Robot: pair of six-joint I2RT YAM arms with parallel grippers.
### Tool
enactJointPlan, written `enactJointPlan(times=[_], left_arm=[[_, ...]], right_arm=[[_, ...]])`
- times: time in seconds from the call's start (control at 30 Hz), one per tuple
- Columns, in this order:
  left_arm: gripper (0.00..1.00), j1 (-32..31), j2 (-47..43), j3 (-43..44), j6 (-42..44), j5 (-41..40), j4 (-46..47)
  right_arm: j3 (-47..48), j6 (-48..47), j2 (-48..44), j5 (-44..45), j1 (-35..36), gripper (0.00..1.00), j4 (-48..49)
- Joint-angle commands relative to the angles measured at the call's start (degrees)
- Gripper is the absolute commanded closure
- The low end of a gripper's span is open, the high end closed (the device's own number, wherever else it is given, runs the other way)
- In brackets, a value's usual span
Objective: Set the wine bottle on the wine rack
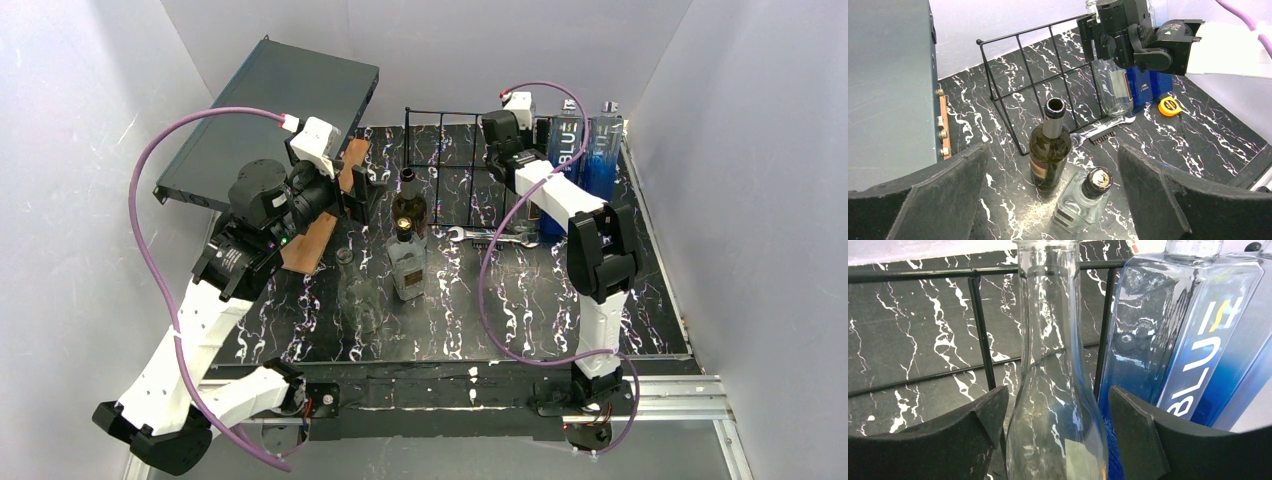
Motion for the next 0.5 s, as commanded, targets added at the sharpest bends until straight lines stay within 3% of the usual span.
enactJointPlan(times=[0.0,0.3,0.47], left_arm=[[0.01,-0.43,-1.16,-0.22,0.52,-0.12,1.23],[0.01,-0.57,-1.07,-0.24,0.26,0.39,1.34],[0.01,-0.52,-1.16,-0.31,0.16,0.39,1.43]], right_arm=[[1.44,-0.41,-3.70,-1.00,3.79,0.15,-1.03],[-6.05,1.54,-12.87,0.85,8.92,0.11,-3.61],[-14.98,-0.53,-19.86,-11.92,12.07,0.11,-3.46]])
